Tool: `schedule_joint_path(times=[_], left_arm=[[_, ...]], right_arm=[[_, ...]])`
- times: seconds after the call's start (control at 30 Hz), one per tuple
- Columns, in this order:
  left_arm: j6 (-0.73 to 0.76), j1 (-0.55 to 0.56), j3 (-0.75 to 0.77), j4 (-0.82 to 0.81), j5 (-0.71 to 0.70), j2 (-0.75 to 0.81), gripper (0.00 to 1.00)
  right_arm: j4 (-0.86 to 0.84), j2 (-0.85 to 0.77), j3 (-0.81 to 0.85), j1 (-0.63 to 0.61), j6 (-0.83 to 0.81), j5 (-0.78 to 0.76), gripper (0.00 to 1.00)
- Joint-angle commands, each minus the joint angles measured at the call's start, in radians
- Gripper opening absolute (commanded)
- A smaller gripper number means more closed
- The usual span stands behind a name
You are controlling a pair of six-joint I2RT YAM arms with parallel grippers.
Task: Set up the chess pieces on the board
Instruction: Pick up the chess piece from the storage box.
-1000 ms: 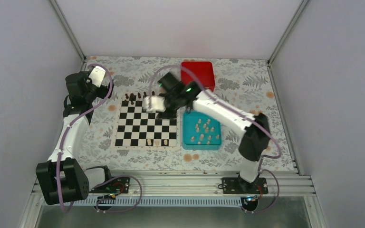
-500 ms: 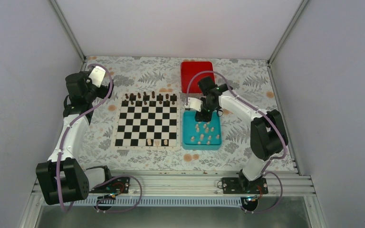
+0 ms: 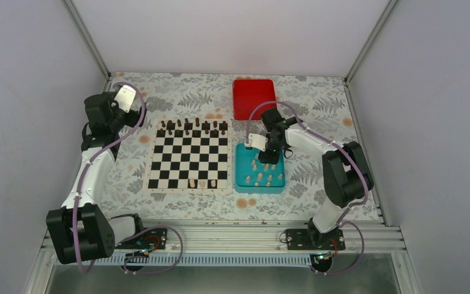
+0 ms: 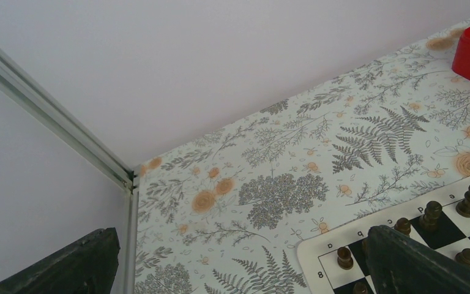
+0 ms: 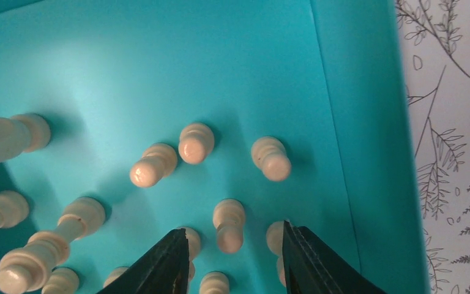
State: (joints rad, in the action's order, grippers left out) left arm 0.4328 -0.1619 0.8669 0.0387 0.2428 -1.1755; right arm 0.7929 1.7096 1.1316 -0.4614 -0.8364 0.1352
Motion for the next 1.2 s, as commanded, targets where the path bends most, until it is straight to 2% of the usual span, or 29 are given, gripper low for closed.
schedule_joint_path(times=[0.0, 0.53, 1.17], left_arm=[[-0.008, -0.008, 0.003, -0.01, 0.021, -0.001, 1.0], [0.0, -0.008, -0.002, -0.011, 0.015, -0.004, 1.0], [0.0, -0.008, 0.001, -0.002, 0.021, -0.006, 1.0]], right_arm=[[-0.027, -0.019, 0.0, 0.009, 0.008, -0.006, 0.4], [0.07, -0.165, -0.049, 0.024, 0.016, 0.034, 0.4], [0.028, -0.08, -0.087, 0.024, 0.014, 0.066, 0.4]])
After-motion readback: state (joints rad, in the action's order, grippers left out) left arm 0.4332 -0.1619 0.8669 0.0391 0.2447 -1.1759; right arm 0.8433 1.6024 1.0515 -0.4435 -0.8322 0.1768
